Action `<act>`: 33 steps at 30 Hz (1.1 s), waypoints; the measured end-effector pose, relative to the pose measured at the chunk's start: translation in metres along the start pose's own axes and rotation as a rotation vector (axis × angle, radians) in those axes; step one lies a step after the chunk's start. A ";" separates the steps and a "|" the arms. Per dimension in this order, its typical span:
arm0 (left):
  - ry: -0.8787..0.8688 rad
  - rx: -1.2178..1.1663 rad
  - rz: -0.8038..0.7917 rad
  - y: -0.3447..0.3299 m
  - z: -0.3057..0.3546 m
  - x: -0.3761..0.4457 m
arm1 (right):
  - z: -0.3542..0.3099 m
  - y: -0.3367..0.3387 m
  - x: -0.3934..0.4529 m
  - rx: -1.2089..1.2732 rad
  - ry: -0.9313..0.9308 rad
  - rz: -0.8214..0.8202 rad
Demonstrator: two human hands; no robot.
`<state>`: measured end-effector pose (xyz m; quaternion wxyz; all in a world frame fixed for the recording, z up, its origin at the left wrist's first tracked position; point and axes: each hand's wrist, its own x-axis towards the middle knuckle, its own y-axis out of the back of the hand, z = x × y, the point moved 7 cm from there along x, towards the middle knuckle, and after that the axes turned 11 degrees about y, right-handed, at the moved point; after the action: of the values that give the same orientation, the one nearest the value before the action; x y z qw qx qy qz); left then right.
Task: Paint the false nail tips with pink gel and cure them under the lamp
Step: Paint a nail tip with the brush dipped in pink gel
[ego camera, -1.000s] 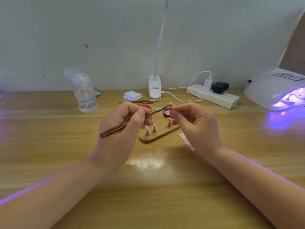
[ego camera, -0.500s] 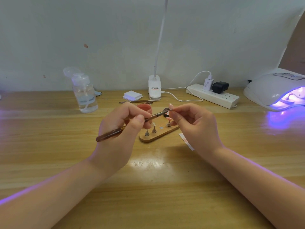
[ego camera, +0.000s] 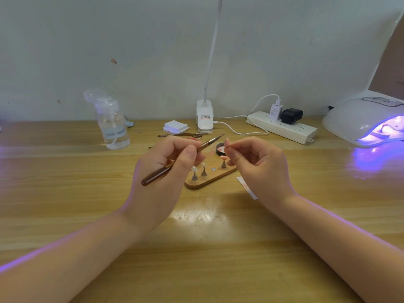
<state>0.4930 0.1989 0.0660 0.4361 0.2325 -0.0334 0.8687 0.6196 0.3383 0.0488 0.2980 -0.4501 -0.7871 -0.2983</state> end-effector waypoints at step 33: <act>0.032 0.024 0.006 -0.001 -0.004 0.000 | 0.007 0.001 -0.002 -0.050 -0.053 0.013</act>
<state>0.4923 0.2005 0.0620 0.4312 0.2236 -0.0169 0.8740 0.6198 0.3424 0.0429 0.2677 -0.4701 -0.7842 -0.3040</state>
